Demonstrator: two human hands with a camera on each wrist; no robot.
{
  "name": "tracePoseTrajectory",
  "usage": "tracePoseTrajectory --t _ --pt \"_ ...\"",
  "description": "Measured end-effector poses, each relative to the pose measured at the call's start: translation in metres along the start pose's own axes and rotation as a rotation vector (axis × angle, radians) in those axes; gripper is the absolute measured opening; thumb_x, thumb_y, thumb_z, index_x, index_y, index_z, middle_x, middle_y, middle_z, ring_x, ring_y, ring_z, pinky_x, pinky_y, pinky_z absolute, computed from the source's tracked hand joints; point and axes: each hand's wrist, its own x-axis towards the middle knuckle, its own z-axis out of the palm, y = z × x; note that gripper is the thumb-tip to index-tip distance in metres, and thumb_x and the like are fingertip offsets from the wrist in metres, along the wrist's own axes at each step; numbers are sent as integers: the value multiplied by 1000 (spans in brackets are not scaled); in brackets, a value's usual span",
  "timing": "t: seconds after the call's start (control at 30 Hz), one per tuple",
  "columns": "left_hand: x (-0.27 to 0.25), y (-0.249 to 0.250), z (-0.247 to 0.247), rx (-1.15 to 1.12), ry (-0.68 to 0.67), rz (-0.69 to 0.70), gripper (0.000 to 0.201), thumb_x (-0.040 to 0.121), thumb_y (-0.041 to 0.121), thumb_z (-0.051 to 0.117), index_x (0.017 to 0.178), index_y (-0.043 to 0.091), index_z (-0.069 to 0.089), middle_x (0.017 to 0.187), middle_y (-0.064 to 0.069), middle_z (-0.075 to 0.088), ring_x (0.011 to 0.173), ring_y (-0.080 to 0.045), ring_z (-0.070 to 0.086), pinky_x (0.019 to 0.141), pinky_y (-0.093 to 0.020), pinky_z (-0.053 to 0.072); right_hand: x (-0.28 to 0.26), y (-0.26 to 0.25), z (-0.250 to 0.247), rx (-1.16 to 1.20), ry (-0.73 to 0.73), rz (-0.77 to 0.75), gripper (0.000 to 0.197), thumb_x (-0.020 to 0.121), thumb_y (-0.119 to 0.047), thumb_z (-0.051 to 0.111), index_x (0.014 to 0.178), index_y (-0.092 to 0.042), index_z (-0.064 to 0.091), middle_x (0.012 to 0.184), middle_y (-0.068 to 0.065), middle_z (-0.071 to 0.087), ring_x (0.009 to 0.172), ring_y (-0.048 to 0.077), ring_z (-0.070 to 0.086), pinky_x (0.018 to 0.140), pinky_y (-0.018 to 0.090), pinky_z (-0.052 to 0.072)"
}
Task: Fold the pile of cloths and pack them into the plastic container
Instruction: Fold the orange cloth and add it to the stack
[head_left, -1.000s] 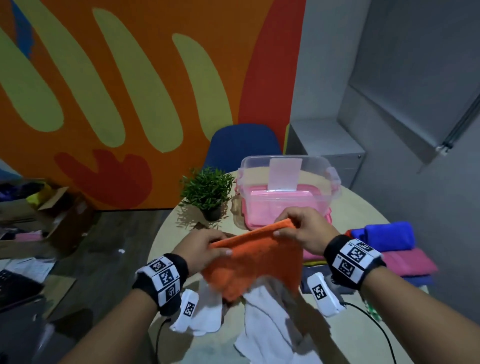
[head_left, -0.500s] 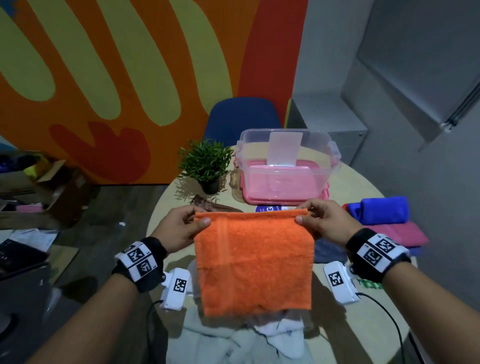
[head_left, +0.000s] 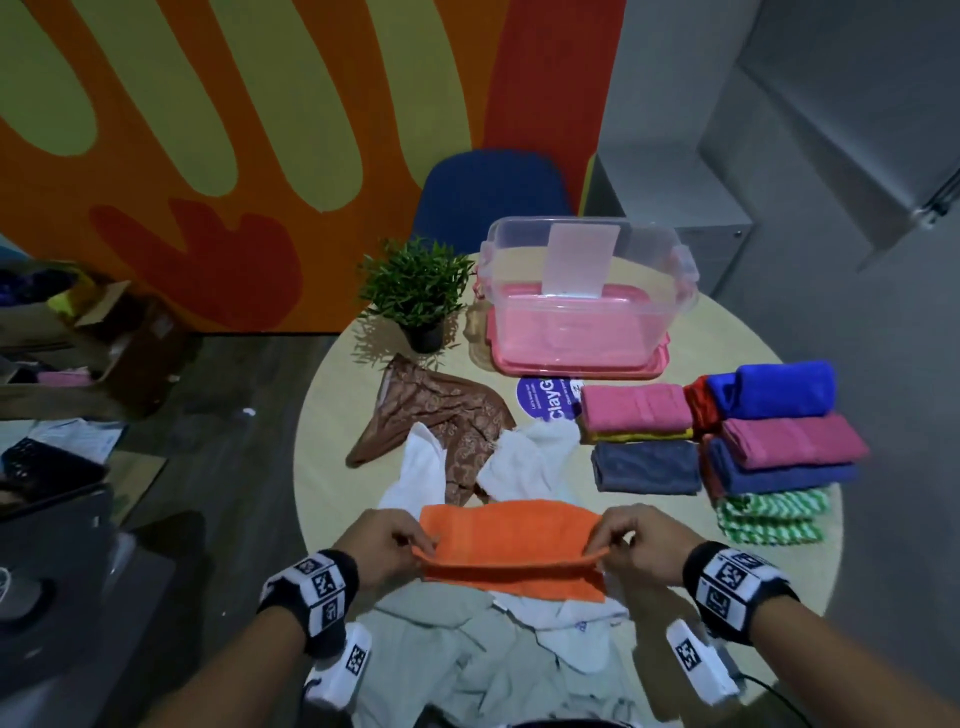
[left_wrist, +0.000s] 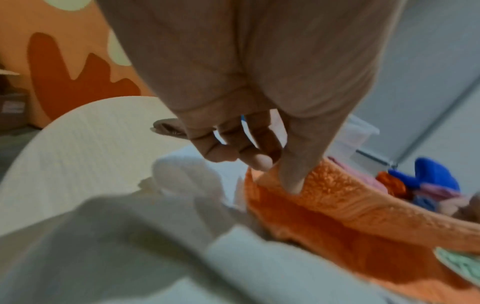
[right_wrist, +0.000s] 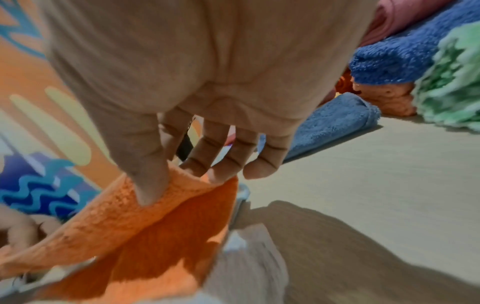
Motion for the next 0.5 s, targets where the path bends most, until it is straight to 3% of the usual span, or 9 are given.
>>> tracePoseTrajectory --t 0.1,0.17,0.27,0.33,0.4,0.5 --pt "2 -15 19 129 -39 52 43 75 20 81 58 56 65 82 36 63 87 11 59 81 -5 41 1 11 13 -97 -71 34 17 71 -19 73 72 -35 77 86 -16 71 84 1 67 84 29 57" --pt "5 -24 30 190 -23 35 55 79 14 74 57 61 59 83 30 63 90 7 59 86 -11 44 5 16 19 -141 -97 54 26 73 -13 71 70 -38 76 91 -17 68 87 1 64 87 25 54" --pt "5 -17 40 239 -29 -54 47 82 2 55 67 46 64 103 17 63 98 -6 61 86 -19 48 4 10 23 -130 -101 93 29 75 -8 63 81 -35 74 102 -15 60 93 3 59 84 16 47" --pt "8 -6 40 174 43 -94 29 81 8 53 70 30 68 97 10 64 87 -9 61 77 -22 49 4 7 24 -27 8 126 20 76 -19 66 93 -30 67 105 -5 56 93 10 58 88 25 49" --pt "16 1 40 146 122 -86 13 80 20 56 71 25 65 91 8 61 83 -11 59 80 -31 52 8 9 29 20 132 170 35 80 -29 69 110 -29 53 115 -5 49 100 15 57 96 34 48" --pt "28 2 41 143 192 -50 11 82 23 59 87 32 57 102 9 51 95 -12 56 88 -36 50 16 12 35 112 166 257 66 83 -31 74 136 -30 34 125 -8 46 117 19 55 100 32 43"
